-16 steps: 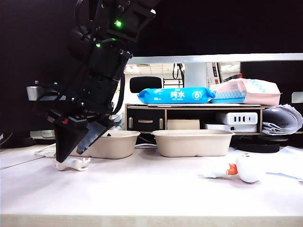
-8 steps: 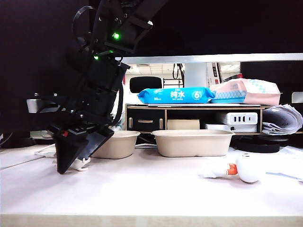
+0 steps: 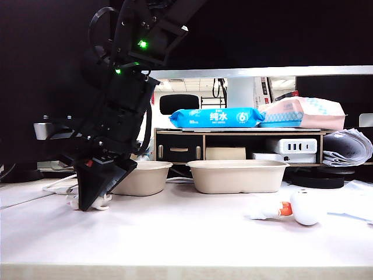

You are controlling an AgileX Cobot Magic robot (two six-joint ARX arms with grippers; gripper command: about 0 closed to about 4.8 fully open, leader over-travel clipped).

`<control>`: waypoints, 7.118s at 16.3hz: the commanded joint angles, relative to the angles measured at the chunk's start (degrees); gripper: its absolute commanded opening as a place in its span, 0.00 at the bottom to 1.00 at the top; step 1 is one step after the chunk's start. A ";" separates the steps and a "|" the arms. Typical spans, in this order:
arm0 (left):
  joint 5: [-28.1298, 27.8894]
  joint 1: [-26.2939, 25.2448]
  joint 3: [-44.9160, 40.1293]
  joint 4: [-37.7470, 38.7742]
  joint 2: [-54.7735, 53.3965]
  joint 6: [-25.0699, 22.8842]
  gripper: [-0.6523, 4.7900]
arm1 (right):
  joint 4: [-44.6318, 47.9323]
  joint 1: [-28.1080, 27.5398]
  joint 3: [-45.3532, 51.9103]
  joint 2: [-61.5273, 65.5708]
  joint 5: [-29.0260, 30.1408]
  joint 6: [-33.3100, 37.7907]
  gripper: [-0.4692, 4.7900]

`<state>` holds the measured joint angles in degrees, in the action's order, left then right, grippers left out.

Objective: Put the dolls with similar colors into the same paper box, while dolls with different colors go into separate paper boxes.

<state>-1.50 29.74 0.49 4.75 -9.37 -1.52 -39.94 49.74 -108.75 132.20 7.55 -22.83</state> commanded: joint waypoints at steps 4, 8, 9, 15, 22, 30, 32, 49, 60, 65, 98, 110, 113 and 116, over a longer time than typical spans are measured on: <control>0.22 -0.02 0.09 -0.57 -0.81 0.00 0.11 | 1.62 -2.25 -0.26 -3.19 0.26 9.55 0.23; 0.22 0.00 0.11 -0.57 -3.39 0.00 0.11 | 0.76 -5.62 -0.26 -8.17 0.26 9.57 0.22; 0.20 0.61 0.11 -0.57 -4.13 0.02 0.11 | 0.76 -6.91 -0.26 -9.55 0.24 9.57 0.23; 0.46 12.28 0.04 -0.55 -4.33 0.00 0.11 | -0.59 -15.52 0.00 -10.95 -0.76 12.74 0.23; 0.22 11.34 0.04 -0.50 -3.39 0.00 0.11 | -3.96 -20.94 0.22 -10.29 -7.67 15.78 0.24; 0.20 2.71 0.04 -0.74 9.18 0.00 0.11 | -6.80 -20.87 0.72 -10.27 -9.57 16.09 0.53; 0.20 2.71 0.07 -0.81 8.59 0.00 0.11 | -9.73 -20.87 0.55 -10.49 -8.41 16.68 0.53; 0.22 12.39 0.04 -2.05 -12.79 0.00 0.11 | -39.45 -19.96 15.74 -19.67 -1.05 7.39 0.53; 0.22 17.33 0.04 -2.12 -15.85 0.02 0.11 | -34.97 -18.36 18.10 -18.53 -1.25 3.17 0.73; 0.20 17.33 0.04 -2.12 -15.82 0.02 0.11 | -33.42 -17.81 18.69 -16.48 -2.73 2.89 0.73; 0.20 13.20 0.04 -1.88 4.00 0.00 0.11 | -19.43 -21.53 -1.60 -14.58 -14.25 4.85 0.36; 0.22 8.46 0.04 -1.57 4.68 0.02 0.11 | -12.24 -23.17 -1.55 -10.99 -17.90 6.36 0.54; 0.28 4.59 0.04 -1.60 4.68 0.00 0.11 | -15.43 -23.08 -1.57 -11.80 -17.73 8.92 0.28; 0.24 -6.12 0.04 -1.60 4.70 0.00 0.11 | -17.00 -22.84 -1.51 -17.75 -9.66 11.56 0.08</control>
<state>-1.32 25.45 0.49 3.70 -4.67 -1.52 -57.82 26.61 -109.82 116.77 -4.86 -12.84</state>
